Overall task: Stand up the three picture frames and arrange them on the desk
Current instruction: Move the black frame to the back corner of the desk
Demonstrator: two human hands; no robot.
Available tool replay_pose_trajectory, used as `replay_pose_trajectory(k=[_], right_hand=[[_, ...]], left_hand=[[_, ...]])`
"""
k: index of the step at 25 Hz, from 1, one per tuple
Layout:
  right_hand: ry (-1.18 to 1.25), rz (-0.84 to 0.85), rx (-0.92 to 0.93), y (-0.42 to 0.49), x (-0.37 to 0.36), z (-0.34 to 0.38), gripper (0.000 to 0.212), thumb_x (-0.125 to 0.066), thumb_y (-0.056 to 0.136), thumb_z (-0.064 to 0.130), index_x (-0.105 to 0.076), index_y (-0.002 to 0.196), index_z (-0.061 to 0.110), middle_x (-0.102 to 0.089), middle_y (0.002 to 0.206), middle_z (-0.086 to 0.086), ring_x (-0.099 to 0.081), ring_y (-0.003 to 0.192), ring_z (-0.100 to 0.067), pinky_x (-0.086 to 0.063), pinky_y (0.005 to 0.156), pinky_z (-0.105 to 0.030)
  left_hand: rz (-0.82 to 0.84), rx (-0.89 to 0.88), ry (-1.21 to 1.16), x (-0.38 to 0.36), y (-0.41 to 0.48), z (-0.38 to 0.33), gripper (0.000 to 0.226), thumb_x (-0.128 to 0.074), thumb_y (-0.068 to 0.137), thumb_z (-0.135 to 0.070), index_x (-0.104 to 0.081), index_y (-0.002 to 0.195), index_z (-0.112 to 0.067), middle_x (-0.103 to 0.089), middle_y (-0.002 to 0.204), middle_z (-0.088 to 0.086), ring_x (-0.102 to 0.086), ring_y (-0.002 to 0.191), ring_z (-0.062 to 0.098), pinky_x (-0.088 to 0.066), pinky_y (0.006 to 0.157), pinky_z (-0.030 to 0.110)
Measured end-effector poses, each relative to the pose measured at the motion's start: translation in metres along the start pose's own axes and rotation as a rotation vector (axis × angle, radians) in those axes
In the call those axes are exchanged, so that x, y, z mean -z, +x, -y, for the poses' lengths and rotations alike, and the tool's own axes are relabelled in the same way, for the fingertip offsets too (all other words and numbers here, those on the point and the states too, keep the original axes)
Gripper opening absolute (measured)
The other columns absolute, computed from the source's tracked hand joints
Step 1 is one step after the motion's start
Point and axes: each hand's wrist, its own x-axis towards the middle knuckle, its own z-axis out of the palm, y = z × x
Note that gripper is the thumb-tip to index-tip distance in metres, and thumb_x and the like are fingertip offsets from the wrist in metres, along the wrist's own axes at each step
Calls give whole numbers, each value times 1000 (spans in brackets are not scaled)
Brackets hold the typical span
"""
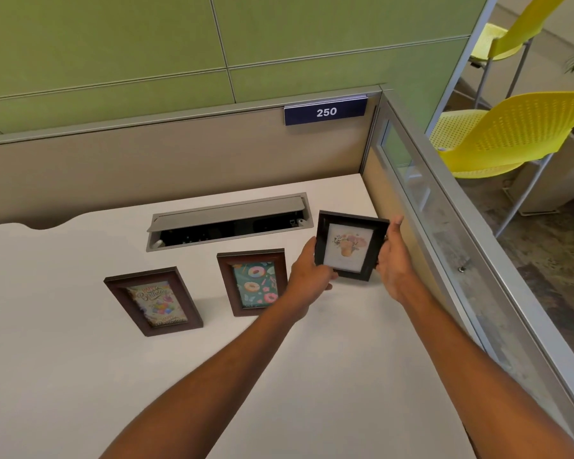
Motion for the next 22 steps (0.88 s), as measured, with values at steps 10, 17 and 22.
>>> replay_pose_trajectory(k=[10,17,22], right_hand=[[4,-62,119,84,-22,84,84,-18,93,93,-60,145,42,-64,155,-5,-59,144,-26,-38,123,-50],[39,-129,102,154,-27,89,60,-22,96,90,-65,115,53,-73,129,7,-73,98,-3,-55,70,-24],[65,-138,113,186,-26,81,81,-29,102,83,-45,162,31,-62,155,-10,-66,135,-28,-58,106,-46]], left_hand=[[-93,63,216,6,115,-126,41,-46,102,-8,-48,143,-16,-71,127,13,-80,100,29,-66,81,41],[41,98,417,19,192,-142,48,-50,101,-1,-42,147,-14,-72,129,15,-80,106,29,-65,92,45],[115,106,461,25,227,-134,48,-51,100,-1,-39,145,-13,-75,120,16,-84,86,29,-68,79,41]])
